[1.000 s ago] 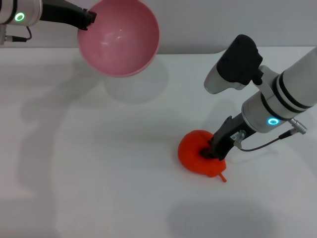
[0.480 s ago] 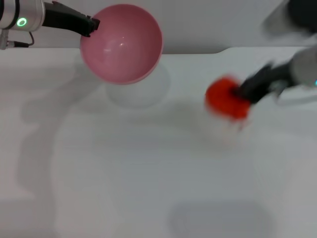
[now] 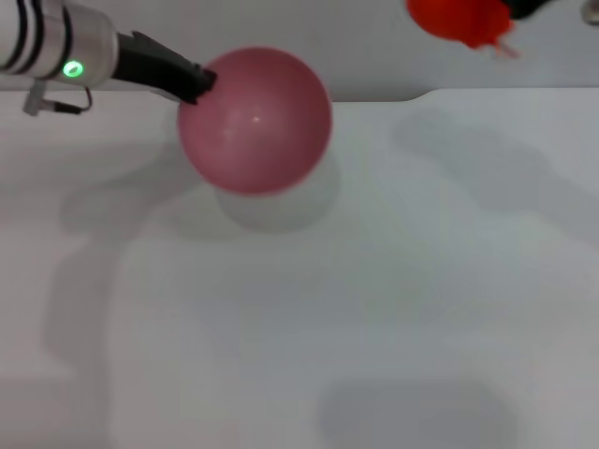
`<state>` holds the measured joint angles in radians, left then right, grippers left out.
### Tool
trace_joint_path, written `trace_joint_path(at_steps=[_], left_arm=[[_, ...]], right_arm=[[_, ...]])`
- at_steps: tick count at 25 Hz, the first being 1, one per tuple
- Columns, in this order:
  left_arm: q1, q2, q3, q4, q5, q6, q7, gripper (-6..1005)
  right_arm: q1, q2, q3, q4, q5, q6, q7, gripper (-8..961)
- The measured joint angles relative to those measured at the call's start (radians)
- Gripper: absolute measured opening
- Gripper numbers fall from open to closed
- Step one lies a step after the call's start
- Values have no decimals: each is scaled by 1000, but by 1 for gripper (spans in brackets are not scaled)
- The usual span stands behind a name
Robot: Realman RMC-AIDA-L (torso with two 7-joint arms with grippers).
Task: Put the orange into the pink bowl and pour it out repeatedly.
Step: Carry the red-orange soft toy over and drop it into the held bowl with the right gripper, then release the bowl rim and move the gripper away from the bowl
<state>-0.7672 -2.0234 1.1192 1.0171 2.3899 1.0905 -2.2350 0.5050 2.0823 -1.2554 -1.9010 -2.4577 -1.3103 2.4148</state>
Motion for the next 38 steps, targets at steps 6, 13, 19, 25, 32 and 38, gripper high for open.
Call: trace_joint_path(at_steps=[6,13,19,25,32,38], left_arm=[[-6,-25,51,0,-2,15,0,46],[-17,-31,87,1,-8,8,-8,46],[-18,-32,91,1,-9,7,-9,46],[-24,-33,102,-1,-9,5,-9,46],[-29,-33,103,-5,-10,3,-9,46],[-29,-32,103,-7,-5,5,-8,44]], right_arm=[[9,-1,-90,8,93,40,-17,45],[4,0,-240,125,94,151,-19,60],[8,-3,-311,240,94,222,-19,102],[18,-5,-348,280,95,253,-23,143],[11,-5,-353,259,98,256,-41,192],[-86,4,-325,188,121,363,-96,425]])
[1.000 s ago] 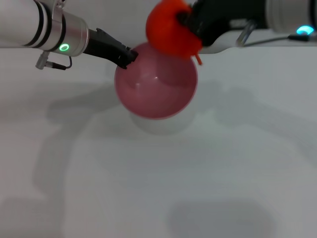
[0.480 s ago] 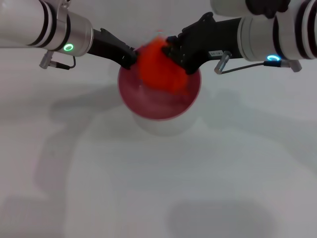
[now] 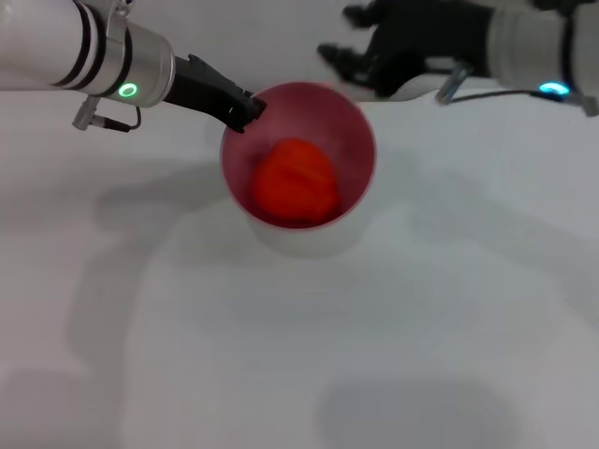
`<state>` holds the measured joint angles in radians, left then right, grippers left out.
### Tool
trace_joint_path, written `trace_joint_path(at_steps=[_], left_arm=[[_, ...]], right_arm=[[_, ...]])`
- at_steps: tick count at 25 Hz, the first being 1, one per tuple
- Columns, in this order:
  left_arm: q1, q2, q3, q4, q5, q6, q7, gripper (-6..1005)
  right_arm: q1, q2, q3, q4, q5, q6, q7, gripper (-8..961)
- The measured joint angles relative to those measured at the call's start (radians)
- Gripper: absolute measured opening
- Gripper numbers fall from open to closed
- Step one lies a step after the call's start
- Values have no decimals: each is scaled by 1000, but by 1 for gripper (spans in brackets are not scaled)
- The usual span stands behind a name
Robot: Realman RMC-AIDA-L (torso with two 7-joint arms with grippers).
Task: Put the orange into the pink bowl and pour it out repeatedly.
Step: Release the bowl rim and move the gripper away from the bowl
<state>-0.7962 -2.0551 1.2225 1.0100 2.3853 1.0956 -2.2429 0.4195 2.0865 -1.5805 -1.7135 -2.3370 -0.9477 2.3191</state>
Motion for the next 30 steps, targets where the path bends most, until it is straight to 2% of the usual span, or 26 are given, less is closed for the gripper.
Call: trace_joint_path(at_steps=[2,5,8,9,12,14,16,19,21,27,30], left_arm=[[1,2,0,0,2,5,-1,44],[4,3,0,0,2,6,-1,45],[19,7,-4,-6,3,6,6,47],[20,7,-5,-7,3,6,7,47],[24,8,-8,-7,4,4,8,48],[28,9,-9,-7,5,2,8,49],[30,10,-10,-7,5,1,9,50],[35,14,-10,-10,6,5,9,51],[40,20,-7,-15,7,10,4,51],[46,31,-11,-25,35,55,-16,54],[44,36,-9,-25,84,119,-32,55]], right_arm=[[-53,4,21,-17,56,58,-59,434],[-151,5,50,4,279,201,-263,438],[-239,-2,63,81,675,304,-632,438],[-265,-6,74,124,866,302,-823,438],[-304,-8,112,276,1328,184,-1272,437],[-307,-9,140,425,1607,17,-1504,437],[-292,-10,171,598,1835,-209,-1676,437],[-283,-12,204,755,1999,-390,-1778,437],[-284,-12,218,825,2069,-445,-1811,437],[-279,-11,240,926,2133,-506,-1823,436],[-262,-12,241,951,2141,-512,-1823,436]])
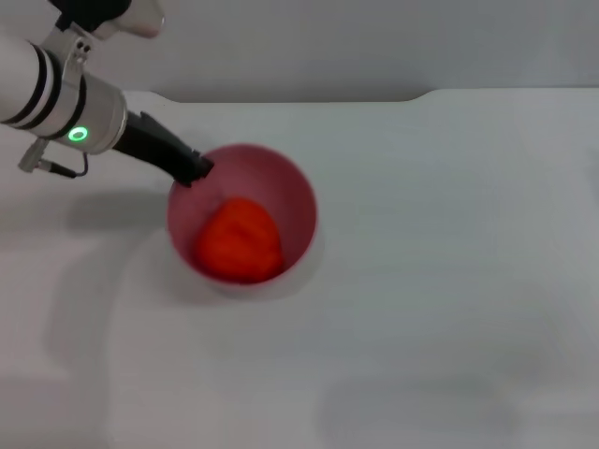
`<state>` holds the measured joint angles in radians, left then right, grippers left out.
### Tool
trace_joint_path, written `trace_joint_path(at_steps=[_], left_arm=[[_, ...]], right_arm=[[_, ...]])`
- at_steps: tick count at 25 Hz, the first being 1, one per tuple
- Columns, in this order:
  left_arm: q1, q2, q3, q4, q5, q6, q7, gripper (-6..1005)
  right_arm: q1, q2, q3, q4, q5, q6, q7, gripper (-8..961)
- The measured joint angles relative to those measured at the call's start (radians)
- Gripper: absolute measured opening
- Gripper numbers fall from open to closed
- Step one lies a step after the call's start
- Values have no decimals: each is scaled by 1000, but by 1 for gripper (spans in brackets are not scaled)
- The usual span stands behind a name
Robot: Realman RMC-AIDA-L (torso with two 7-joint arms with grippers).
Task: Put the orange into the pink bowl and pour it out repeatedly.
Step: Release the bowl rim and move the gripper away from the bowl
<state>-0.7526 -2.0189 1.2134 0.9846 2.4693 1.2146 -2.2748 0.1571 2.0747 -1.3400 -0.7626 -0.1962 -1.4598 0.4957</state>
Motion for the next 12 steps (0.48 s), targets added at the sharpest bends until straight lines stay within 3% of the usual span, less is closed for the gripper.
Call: trace_joint_path(at_steps=[12], left_arm=[[-10,-5,7,1,60,123,-10,59]], right_arm=[[51,-5,-7,48,1,-8,0,435]])
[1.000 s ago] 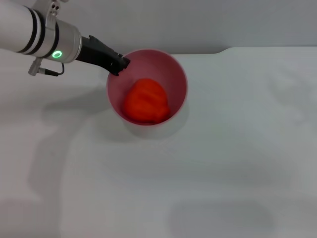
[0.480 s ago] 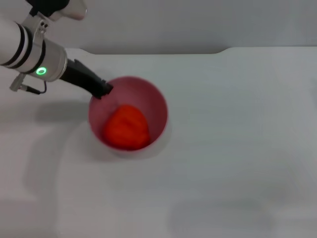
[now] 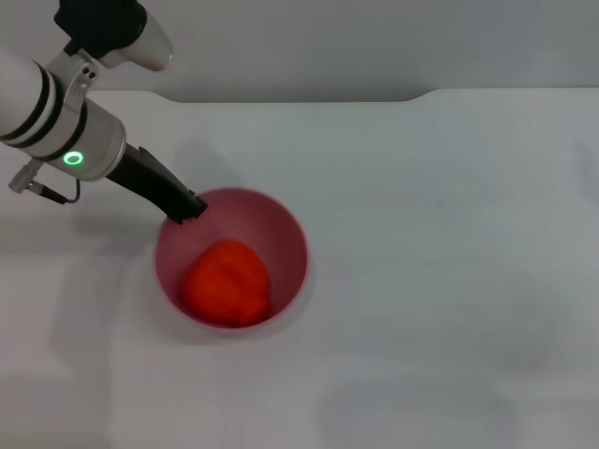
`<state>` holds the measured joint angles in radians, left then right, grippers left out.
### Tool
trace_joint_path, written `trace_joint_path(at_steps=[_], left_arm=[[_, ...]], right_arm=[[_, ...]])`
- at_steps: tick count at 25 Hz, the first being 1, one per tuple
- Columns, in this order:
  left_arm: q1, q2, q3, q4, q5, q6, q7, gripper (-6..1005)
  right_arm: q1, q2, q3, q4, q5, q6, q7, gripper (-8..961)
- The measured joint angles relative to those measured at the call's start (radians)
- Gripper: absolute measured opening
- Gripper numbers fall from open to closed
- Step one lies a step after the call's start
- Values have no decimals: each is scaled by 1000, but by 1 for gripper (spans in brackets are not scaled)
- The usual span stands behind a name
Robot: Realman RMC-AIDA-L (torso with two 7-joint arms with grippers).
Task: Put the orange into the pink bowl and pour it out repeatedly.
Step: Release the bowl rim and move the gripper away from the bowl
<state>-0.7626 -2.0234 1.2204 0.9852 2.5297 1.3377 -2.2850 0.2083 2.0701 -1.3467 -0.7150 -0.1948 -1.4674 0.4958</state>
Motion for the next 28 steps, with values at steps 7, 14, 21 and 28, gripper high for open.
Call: trace_joint_path(at_steps=[7,14,21,28], left_arm=[[-9,-10,1,-16,5,30,-12,62],[-9,-19,1,-37,6,33,-17,64],[-7,-23,2,-43,6,28,-49,67],[-8,-24,8,-46,6,26,-54,70]], right_arm=[[11,-1,1,15,-6,1,0,434],[11,-1,3,20,-6,-1,0,434],[9,-1,6,28,-4,-10,4,434],[2,-1,8,31,-3,-10,9,434]])
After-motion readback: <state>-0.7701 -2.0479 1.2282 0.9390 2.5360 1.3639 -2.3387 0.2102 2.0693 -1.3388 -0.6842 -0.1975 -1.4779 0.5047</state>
